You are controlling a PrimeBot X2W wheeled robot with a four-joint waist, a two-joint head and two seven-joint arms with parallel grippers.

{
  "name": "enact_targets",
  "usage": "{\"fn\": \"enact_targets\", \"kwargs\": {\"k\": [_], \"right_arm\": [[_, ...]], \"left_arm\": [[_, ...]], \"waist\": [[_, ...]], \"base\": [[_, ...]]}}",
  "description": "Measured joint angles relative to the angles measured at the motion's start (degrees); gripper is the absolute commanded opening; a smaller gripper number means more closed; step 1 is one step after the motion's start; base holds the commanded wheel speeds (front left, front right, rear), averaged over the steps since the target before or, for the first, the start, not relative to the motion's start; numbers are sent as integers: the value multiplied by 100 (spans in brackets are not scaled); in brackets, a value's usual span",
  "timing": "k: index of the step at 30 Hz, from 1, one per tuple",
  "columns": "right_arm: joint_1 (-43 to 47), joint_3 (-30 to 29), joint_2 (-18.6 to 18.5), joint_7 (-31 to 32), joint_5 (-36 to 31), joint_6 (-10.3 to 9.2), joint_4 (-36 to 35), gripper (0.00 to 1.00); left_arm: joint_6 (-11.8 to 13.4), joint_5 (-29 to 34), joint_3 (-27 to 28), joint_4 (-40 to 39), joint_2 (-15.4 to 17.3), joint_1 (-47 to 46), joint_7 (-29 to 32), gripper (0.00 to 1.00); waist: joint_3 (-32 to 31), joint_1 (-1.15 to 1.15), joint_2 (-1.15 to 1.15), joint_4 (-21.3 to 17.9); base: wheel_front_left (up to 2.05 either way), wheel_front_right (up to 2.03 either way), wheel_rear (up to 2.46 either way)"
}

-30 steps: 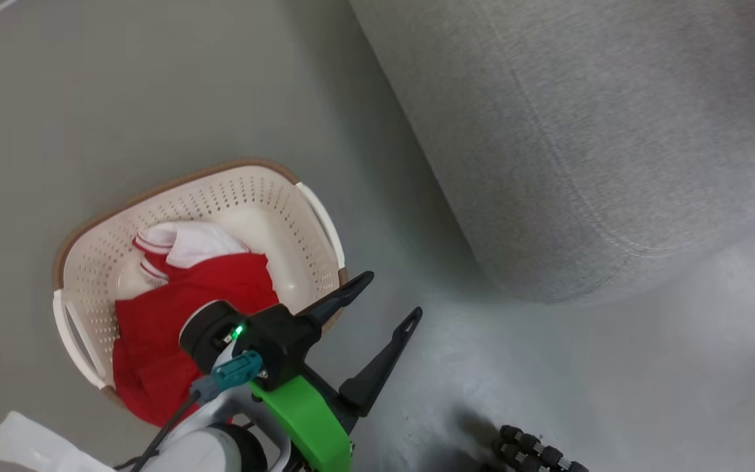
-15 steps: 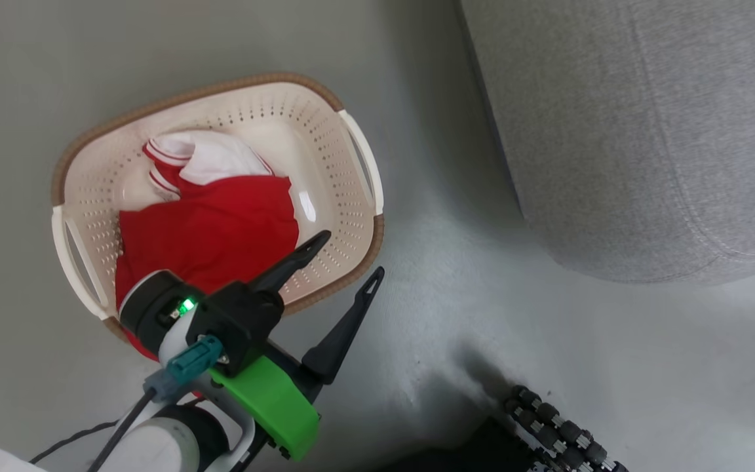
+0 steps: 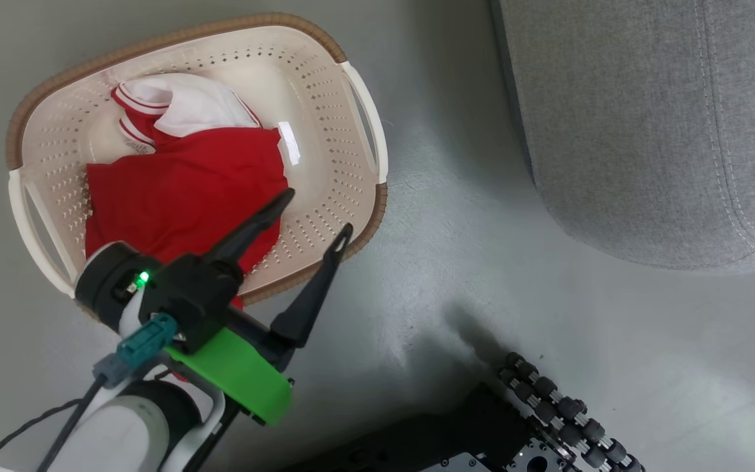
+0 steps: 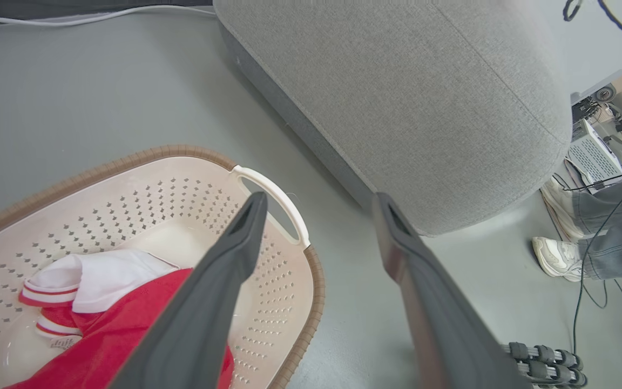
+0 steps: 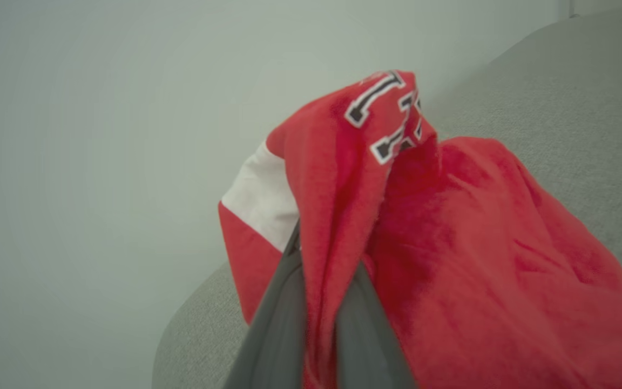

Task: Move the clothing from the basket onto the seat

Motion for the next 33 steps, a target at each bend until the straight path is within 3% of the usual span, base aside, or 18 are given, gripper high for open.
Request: {"fn": "enact_targets", "kwargs": {"k": [1,2,6,10,14,25,33], "right_arm": [[-3,-23,12,0,-57,46,-8,43],[-3,-25,11,0,-114,86,-7,100],[2,18,-14,0,-489,242,-9,100],[35,-51,-96,-1,-821,250,-98,100],[526,49,-137,-5,-1373,365,-311,100],[1705,196,367,-7,-1957,804,-1410,100],[2650,638,784,-5,-2499,994,-2271,100]], "left_arm": [[0,0,31,31,10,-18,-30,100],[0,0,48,64,21,-36,-53,100],[-1,-26,143,197,4,-70,-252,100],[-4,-107,247,360,-35,-86,-411,100],[-34,-225,381,631,-125,-104,-698,100],[-89,-478,740,1383,-323,-92,-1500,100],[-92,-624,883,1972,-630,164,-2194,100]], "waist": [[4,0,0,-16],[-3,0,0,-31],[-106,0,0,-73],[-253,0,0,-139],[-487,0,0,-247],[-1168,-1,0,-347],[-1759,-1,0,-128]], "base": [[0,0,0],[0,0,0],[0,0,0],[0,0,0],[0,0,0],[0,0,0],[0,0,0]]}}
